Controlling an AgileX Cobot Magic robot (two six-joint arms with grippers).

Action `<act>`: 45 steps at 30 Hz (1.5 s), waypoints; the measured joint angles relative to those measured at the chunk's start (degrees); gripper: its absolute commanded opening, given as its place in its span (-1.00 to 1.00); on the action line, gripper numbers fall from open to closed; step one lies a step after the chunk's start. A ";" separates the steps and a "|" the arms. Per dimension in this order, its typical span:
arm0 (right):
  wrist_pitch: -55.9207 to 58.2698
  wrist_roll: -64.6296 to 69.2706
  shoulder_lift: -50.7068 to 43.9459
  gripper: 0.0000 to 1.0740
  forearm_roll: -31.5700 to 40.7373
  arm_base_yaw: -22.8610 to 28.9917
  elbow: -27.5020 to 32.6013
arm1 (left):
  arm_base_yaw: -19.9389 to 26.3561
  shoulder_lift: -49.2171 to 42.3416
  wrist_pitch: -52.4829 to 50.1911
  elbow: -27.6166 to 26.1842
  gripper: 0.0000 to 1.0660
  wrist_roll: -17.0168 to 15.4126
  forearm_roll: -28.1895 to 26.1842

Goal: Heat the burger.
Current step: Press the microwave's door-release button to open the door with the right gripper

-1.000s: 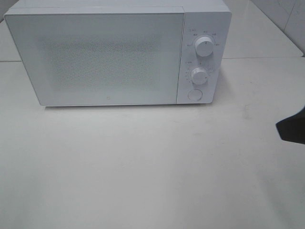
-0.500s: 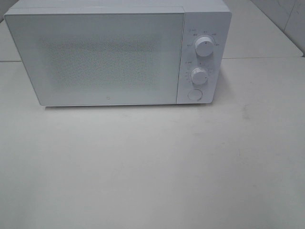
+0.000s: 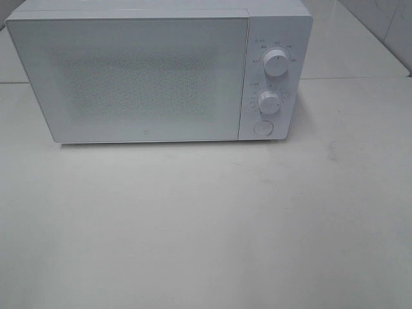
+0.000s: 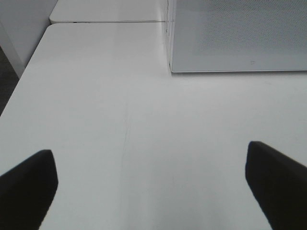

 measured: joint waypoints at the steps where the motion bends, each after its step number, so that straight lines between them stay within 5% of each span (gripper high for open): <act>1: 0.00 0.00 0.00 0.42 0.00 0.00 0.00 | 0.00 0.00 0.00 0.00 0.88 0.00 0.00; 27: -0.40 -0.86 -3.95 0.42 0.06 -0.69 -0.97 | 0.00 0.00 0.00 0.00 0.88 0.00 0.00; 45: -24.29 -0.86 18.45 0.42 0.11 -0.69 -1.78 | 0.00 0.00 0.00 0.00 0.88 0.00 0.00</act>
